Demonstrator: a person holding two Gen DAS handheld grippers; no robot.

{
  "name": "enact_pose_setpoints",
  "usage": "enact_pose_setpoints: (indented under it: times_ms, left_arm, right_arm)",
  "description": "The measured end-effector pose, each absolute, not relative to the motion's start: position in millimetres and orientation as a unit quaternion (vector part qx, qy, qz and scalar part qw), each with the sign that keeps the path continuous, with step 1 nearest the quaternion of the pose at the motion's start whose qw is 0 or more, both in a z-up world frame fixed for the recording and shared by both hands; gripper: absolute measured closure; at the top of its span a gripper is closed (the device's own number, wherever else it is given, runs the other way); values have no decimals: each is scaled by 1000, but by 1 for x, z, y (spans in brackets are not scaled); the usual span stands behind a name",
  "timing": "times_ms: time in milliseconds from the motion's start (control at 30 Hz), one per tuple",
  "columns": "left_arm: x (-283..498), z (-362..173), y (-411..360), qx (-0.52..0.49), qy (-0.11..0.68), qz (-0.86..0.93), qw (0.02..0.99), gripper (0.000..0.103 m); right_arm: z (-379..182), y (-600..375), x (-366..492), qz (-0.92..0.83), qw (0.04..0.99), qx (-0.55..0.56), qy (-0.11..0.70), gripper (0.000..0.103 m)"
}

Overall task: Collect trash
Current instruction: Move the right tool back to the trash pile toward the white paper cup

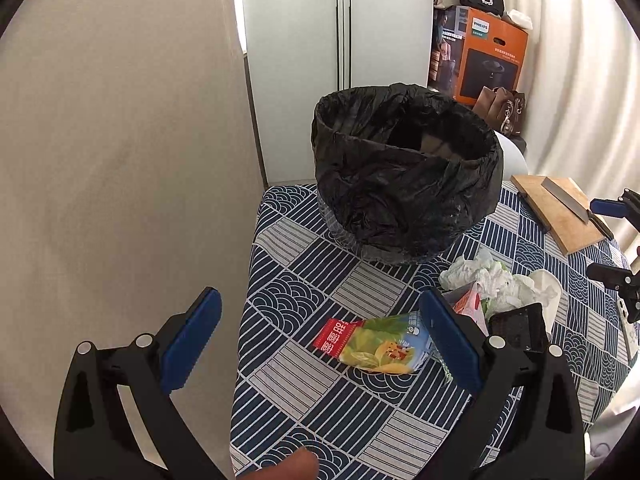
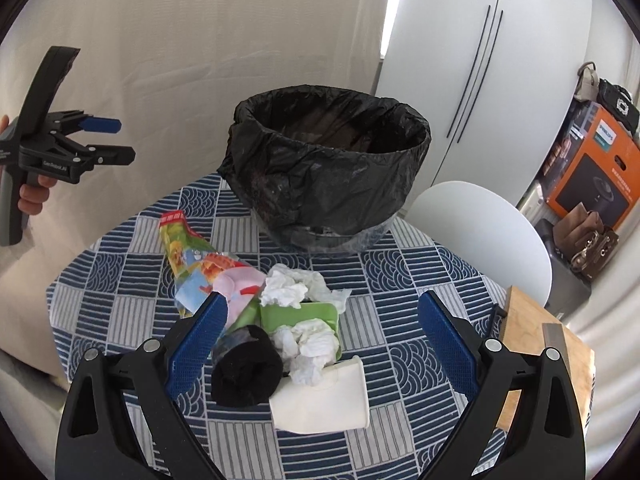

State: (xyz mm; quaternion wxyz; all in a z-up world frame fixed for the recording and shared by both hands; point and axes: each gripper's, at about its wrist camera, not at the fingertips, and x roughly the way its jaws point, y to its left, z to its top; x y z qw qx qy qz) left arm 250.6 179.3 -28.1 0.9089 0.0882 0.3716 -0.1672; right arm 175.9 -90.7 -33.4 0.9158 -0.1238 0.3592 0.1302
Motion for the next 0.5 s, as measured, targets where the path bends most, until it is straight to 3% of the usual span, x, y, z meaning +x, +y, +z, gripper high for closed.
enact_pose_setpoints:
  times_ms: [500]
  left_arm:
    - [217, -30, 171, 75, 397, -121, 907, 6]
  right_arm:
    - [-92, -110, 152, 162, 885, -166, 404, 11]
